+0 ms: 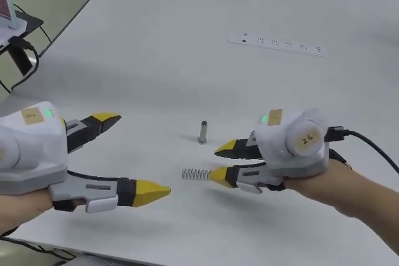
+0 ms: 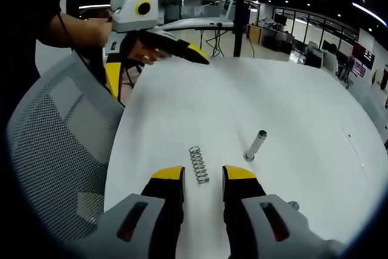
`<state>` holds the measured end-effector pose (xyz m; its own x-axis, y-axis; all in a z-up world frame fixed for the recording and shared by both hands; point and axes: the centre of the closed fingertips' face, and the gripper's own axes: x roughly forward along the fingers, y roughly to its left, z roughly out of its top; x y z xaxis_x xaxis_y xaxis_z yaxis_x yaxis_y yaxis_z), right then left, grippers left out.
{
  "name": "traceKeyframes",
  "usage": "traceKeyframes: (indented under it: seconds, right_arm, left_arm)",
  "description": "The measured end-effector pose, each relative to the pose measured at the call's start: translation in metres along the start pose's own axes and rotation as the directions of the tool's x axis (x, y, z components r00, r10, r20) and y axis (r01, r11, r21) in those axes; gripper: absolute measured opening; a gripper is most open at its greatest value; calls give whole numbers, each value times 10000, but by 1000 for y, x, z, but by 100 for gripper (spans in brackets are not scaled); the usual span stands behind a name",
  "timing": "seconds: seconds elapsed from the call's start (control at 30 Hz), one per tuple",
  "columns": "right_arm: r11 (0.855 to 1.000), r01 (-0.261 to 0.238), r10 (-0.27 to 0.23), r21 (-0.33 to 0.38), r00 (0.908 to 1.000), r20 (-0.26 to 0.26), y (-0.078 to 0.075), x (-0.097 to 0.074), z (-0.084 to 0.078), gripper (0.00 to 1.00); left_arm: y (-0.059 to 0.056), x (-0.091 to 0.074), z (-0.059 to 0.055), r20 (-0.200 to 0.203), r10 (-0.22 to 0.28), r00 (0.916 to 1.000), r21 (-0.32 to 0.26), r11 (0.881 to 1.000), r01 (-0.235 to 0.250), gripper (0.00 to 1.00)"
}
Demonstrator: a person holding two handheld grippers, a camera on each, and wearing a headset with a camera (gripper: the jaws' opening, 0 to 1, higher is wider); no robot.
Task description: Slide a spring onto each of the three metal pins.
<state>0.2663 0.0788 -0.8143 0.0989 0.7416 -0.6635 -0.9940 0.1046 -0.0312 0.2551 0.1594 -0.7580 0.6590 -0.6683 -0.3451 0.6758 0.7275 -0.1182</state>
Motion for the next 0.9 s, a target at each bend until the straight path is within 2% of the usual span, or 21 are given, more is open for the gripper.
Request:
traceKeyframes:
  seconds: [0.1,0.37,0.9]
  right_arm:
    - [9996,-143,138,-254,9997,-199,3,6,-2,22]
    - [9990,-318,297,-307,9975,-647,3,18,-10,19]
    - [9984,-436,391,-367,9925,-1160,7,31,-23,13]
  left_arm:
    - [0,0,0,-7,-12,10000,10,10000,12,98]
    - [0,0,0,-1,-27,10000,18,10000,27,98]
    - [-1,-2,0,-18,-34,10000,54,10000,34,98]
